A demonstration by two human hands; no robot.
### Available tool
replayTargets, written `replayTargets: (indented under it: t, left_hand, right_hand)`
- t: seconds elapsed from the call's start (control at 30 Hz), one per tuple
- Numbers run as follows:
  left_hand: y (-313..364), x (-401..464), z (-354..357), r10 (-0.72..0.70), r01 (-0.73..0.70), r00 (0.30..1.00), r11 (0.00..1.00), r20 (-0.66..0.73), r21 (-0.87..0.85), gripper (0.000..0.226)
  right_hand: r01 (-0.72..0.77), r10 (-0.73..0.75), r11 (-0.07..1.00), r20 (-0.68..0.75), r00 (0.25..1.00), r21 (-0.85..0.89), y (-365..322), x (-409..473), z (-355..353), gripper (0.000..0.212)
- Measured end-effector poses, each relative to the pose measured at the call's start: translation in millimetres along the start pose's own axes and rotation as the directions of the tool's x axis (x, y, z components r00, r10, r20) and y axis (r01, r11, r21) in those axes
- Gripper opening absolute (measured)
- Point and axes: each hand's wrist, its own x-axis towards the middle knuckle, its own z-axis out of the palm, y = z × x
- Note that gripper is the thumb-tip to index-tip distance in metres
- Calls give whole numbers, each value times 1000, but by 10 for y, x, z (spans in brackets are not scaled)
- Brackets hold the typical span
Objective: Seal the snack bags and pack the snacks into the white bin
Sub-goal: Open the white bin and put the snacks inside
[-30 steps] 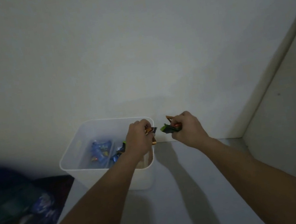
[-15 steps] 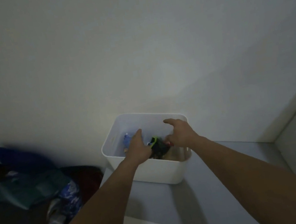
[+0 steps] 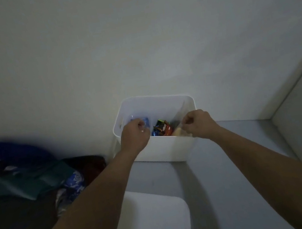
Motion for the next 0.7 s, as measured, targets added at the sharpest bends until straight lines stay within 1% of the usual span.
replayTargets:
  t: [0.07,0.13,0.2,0.27,0.37,0.43,0.5,0.57,0.7]
  left_hand:
    - [-89,-94,-12,74,-72,997,997,-38,38,15]
    - [-181,-218,-23,138,-131,987,988,-80,83,15]
    - [-292,-359,-36,171,-157,979,980,-108,123,14]
    - [-449,-520,-44,150,-131,983,977,-108,166,11]
    - [-708,-826,-85,-23,21,1000,978,8,206,11]
    - [-889,-1053,-135,-161,134,983,957,90,259,18]
    - [-1088,-1298,-200,-267,198,949,917,165,346,32]
    - [-1279,-1525,-260,-364,261,908,879,206,399,43]
    - [-1563,-1897,-401,-529,384,822,789,213,479,64]
  right_hand:
    - [-29,27,998,29,999,61,-3,-156,32,5]
    - [-60,54,995,68,996,85,10,-308,75,10]
    - [-108,98,992,136,986,65,40,-449,132,17]
    - [-168,162,986,233,959,6,83,-612,209,21]
    - [-261,257,965,361,896,-40,170,-908,396,24]
    - [-315,311,947,417,854,-62,217,-1136,538,27]
    - [-355,353,931,467,811,-89,281,-1373,720,33]
    - [-386,380,918,491,784,-95,358,-1596,924,40]
    - [-430,410,900,484,773,-75,480,-1963,1320,68]
